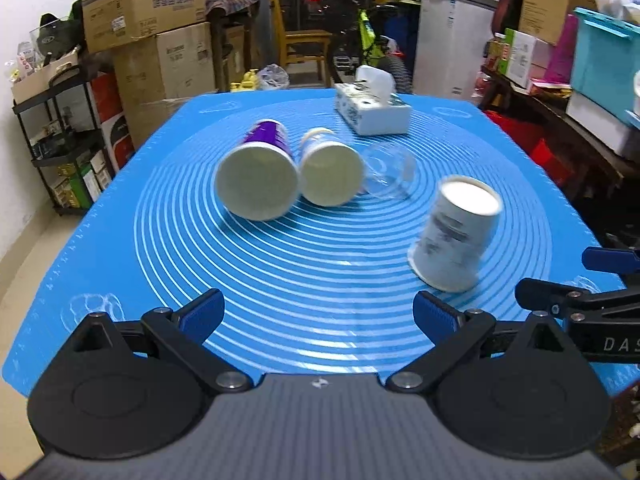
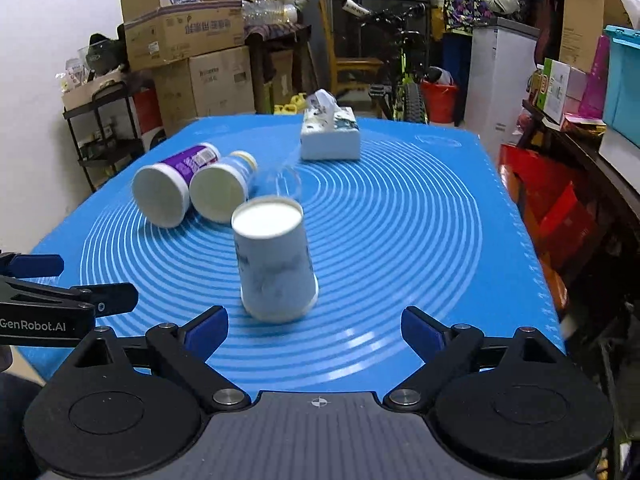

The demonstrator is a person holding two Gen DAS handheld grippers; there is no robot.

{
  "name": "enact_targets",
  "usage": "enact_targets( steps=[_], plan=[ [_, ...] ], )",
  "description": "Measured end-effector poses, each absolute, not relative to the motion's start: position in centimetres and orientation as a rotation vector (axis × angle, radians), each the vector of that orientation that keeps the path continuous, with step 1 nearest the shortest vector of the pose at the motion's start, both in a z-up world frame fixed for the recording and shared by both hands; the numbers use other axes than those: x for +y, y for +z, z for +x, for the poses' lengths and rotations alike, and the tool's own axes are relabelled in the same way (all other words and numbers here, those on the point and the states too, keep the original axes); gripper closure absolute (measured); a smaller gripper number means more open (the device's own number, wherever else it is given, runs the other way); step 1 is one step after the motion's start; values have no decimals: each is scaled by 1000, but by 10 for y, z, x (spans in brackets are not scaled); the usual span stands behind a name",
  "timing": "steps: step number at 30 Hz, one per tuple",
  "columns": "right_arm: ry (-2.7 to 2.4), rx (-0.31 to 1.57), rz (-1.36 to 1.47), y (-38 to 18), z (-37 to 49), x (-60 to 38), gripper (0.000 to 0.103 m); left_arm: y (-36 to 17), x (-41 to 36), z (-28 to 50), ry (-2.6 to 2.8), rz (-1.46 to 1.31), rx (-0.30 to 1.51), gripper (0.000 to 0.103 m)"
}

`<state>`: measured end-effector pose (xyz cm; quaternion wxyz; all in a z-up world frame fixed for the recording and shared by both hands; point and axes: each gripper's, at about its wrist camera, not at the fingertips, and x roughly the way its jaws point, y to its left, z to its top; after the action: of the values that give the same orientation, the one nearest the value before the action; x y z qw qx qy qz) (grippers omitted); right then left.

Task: Flip cup upside down
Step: 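Open the left gripper and withdraw it from the inverted cup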

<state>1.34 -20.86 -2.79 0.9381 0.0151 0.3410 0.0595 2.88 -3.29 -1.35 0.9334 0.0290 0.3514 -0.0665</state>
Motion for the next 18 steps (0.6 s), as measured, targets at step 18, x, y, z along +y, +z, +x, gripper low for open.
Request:
enact_targets(
  steps=[18],
  plan=[
    [103,715,-4,-20,-23,-225,9,-18,-54,0,-185,91,750,3]
  ],
)
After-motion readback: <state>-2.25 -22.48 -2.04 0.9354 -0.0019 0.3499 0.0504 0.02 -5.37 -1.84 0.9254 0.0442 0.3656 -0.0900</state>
